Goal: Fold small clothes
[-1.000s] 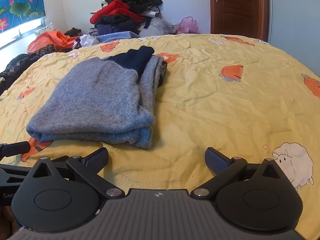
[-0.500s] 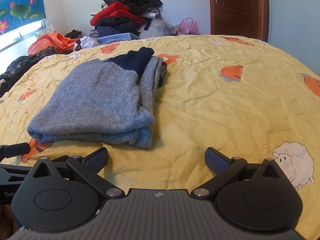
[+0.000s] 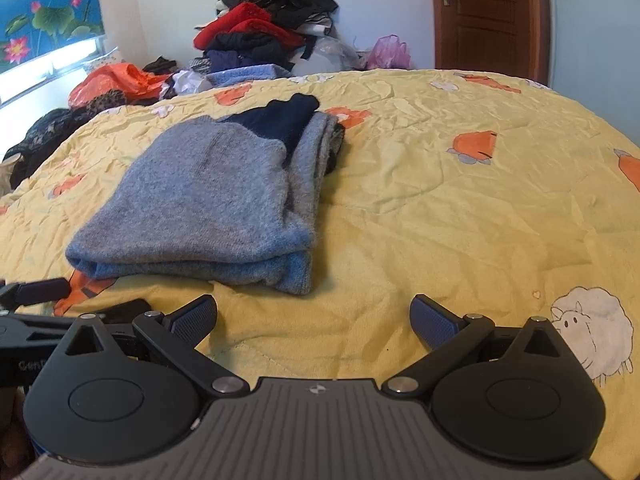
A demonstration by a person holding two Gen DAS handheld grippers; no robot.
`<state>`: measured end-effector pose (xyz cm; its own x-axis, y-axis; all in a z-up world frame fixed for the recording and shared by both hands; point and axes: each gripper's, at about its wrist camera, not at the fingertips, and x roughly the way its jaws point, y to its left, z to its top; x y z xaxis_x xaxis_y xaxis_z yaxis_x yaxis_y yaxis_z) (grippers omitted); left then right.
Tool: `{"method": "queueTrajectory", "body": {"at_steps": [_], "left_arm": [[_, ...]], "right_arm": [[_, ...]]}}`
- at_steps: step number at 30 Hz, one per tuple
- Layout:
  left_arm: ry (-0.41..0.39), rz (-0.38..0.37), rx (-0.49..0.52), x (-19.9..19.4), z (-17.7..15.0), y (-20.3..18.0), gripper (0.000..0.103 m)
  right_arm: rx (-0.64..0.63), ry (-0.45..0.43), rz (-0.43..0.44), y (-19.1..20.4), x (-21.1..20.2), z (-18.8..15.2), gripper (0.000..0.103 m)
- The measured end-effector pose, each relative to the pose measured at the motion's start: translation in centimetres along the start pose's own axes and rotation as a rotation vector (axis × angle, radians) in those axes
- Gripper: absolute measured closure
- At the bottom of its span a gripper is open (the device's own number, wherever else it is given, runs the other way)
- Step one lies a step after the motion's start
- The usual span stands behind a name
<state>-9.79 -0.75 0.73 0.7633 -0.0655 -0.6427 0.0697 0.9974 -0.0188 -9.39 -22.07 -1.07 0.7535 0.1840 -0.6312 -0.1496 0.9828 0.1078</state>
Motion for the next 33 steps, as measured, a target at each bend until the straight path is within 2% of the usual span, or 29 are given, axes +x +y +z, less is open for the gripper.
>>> {"method": "queueTrajectory", "body": {"at_steps": [12,33], "left_arm": [[-0.015,-0.025,-0.036,-0.34,-0.12,0.63,0.000],[0.003,-0.003,-0.017,-0.17,0.06,0.30,0.000]], "right_arm": [[-0.007,0.000,-0.002,0.13,-0.15,-0.13,0.000],[-0.017,0.003,-0.021,0.57,0.04,-0.25,0.000]]}}
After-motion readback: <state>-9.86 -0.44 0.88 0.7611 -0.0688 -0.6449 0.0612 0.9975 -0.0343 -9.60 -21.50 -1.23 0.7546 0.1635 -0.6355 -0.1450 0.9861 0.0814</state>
